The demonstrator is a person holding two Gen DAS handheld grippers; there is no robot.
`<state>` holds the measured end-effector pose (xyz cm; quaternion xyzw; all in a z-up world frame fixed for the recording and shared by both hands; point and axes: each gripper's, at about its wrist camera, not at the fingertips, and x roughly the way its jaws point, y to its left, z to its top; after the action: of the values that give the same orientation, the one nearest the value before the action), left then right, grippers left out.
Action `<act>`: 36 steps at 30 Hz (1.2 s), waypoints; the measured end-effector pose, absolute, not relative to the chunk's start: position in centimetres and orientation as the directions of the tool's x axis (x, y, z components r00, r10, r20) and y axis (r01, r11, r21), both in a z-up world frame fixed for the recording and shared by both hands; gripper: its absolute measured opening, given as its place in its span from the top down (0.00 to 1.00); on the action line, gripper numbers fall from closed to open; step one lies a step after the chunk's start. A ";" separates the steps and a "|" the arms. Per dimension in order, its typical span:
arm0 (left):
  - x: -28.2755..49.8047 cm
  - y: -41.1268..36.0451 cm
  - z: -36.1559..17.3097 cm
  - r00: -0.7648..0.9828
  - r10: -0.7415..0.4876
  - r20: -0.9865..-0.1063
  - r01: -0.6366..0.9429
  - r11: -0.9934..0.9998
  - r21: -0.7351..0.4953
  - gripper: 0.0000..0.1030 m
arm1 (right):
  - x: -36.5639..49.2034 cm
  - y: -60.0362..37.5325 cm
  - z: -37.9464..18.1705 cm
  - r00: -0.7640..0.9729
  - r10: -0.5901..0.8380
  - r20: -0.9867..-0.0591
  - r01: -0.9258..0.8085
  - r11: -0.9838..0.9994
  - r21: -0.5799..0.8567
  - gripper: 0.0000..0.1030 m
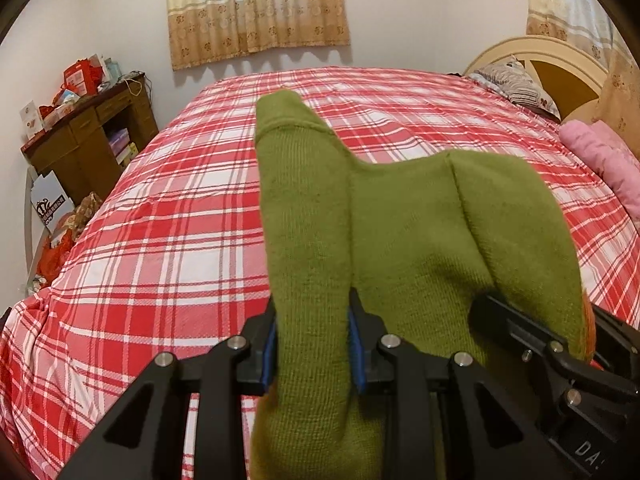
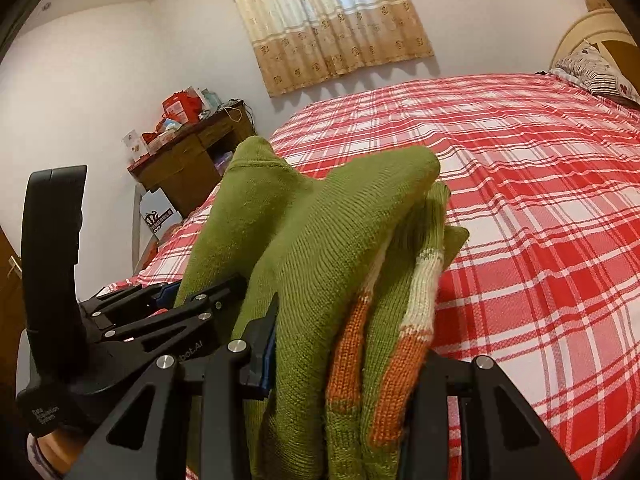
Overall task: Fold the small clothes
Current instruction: 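Lift the folded sweater with both tools and carry it across the bed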
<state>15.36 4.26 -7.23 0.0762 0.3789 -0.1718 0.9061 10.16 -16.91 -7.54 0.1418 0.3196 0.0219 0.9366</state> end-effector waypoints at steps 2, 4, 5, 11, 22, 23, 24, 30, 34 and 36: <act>15.3 4.4 -7.4 0.654 -0.253 -0.713 0.368 0.930 0.007 0.71 | 10.0 -16.7 -7.5 0.793 0.131 -0.595 0.050 0.959 0.279 0.62; 15.2 4.6 -7.5 0.651 -0.253 -0.716 0.369 0.929 0.007 0.71 | 10.1 -16.8 -7.6 0.789 0.133 -0.600 0.057 0.956 0.287 0.62; 15.2 4.7 -7.6 0.647 -0.253 -0.719 0.368 0.930 0.005 0.71 | 10.0 -16.8 -7.6 0.787 0.134 -0.602 0.060 0.955 0.292 0.62; 14.9 6.2 -7.5 0.660 -0.240 -0.712 0.346 0.938 0.005 0.71 | 10.2 -15.4 -7.2 0.791 0.150 -0.594 0.028 0.960 0.279 0.62; 15.9 11.4 -6.9 0.701 -0.169 -0.693 0.243 0.970 0.010 0.71 | 13.4 -11.3 -7.1 0.779 0.250 -0.576 -0.084 0.951 0.299 0.62; 16.1 12.2 -6.8 0.706 -0.156 -0.691 0.225 0.974 0.010 0.71 | 13.7 -10.8 -7.1 0.776 0.260 -0.574 -0.097 0.949 0.299 0.62; 16.1 12.6 -6.8 0.710 -0.147 -0.689 0.214 0.977 0.012 0.71 | 14.2 -10.1 -7.0 0.774 0.273 -0.571 -0.113 0.947 0.300 0.62; 16.7 15.9 -6.7 0.726 -0.084 -0.682 0.138 0.990 0.026 0.71 | 15.9 -6.8 -7.0 0.758 0.330 -0.562 -0.181 0.935 0.306 0.62; 17.1 18.0 -6.8 0.725 -0.062 -0.686 0.100 0.995 0.016 0.71 | 16.9 -4.7 -7.2 0.740 0.369 -0.563 -0.220 0.923 0.315 0.62; 17.4 18.9 -6.8 0.725 -0.049 -0.687 0.081 0.997 0.015 0.71 | 17.4 -3.8 -7.1 0.733 0.381 -0.563 -0.235 0.919 0.316 0.62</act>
<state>17.41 18.92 -6.83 0.0218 0.3690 -0.0350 0.9285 17.41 -3.76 -7.15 0.1122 0.3251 0.1667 0.9241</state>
